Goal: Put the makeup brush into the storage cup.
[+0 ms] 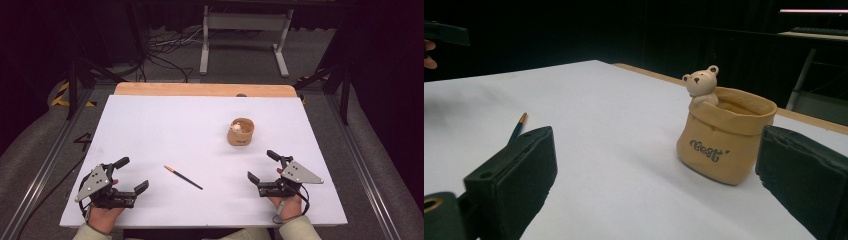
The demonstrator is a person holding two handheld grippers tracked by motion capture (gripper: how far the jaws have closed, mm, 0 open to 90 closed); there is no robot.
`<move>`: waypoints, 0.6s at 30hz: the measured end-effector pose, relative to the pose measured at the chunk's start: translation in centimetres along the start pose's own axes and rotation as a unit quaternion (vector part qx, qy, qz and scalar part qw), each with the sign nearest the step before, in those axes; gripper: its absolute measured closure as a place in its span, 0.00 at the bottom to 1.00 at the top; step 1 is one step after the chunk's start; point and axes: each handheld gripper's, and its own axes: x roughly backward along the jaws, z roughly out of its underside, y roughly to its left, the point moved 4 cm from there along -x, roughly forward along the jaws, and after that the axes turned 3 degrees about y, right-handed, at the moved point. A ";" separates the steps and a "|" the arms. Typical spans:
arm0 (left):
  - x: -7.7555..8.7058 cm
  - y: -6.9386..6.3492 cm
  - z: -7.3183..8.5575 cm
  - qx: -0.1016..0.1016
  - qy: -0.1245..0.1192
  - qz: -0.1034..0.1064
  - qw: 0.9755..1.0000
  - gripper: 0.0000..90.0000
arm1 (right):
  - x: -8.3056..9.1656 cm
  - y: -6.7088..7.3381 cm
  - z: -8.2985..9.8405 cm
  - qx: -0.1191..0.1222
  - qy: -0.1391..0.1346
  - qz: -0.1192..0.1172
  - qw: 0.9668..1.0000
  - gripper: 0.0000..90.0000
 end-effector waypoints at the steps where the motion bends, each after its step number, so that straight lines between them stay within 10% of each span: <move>1: 0.0 0.0 0.0 0.000 0.000 0.001 1.000 0.00 | 0.0 0.0 0.0 -0.002 0.000 -0.004 1.000 0.05; 18: 0.2 0.0 0.0 0.001 -0.002 0.003 1.000 0.00 | 0.2 -0.2 -0.2 0.001 -0.003 0.002 1.000 0.11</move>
